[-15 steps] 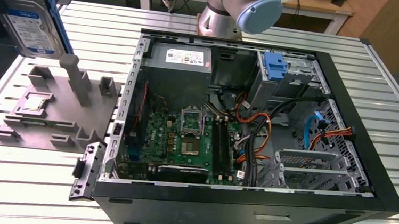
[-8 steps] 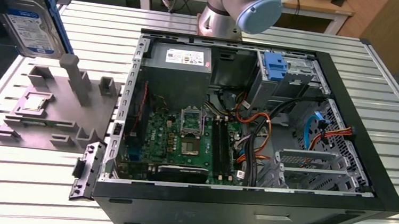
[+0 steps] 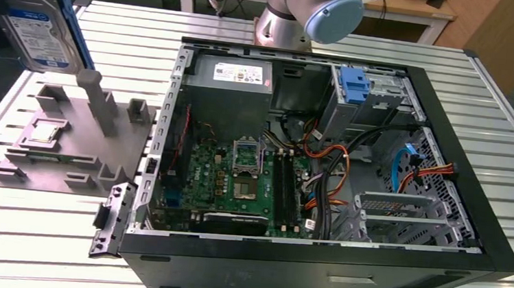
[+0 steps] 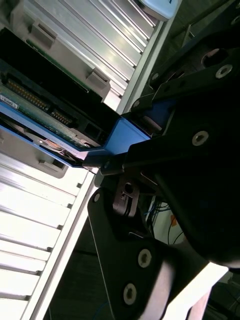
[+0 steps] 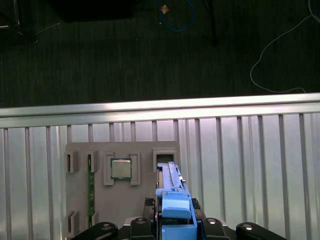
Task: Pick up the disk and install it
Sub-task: 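Pick up the disk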
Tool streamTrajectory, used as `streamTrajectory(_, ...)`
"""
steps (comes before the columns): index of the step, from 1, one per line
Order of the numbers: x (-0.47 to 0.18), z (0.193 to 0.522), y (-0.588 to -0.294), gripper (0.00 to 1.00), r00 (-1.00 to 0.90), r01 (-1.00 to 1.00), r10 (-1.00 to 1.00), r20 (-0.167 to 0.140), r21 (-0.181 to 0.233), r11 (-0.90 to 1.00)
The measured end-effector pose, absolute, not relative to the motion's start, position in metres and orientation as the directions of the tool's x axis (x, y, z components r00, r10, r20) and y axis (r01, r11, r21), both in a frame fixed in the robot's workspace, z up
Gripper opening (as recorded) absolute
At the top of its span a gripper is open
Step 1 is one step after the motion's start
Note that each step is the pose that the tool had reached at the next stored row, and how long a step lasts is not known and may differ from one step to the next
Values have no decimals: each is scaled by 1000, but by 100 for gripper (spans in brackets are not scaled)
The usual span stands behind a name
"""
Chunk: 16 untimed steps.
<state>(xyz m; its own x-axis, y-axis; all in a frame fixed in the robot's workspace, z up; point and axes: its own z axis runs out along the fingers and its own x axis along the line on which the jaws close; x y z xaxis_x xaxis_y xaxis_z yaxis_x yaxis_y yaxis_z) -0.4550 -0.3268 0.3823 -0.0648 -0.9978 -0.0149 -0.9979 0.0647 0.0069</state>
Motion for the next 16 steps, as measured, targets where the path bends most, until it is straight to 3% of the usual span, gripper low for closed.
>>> streamTrajectory(16, -455, 392, -327, 37, -65, -998, -998, -15, 7, 65)
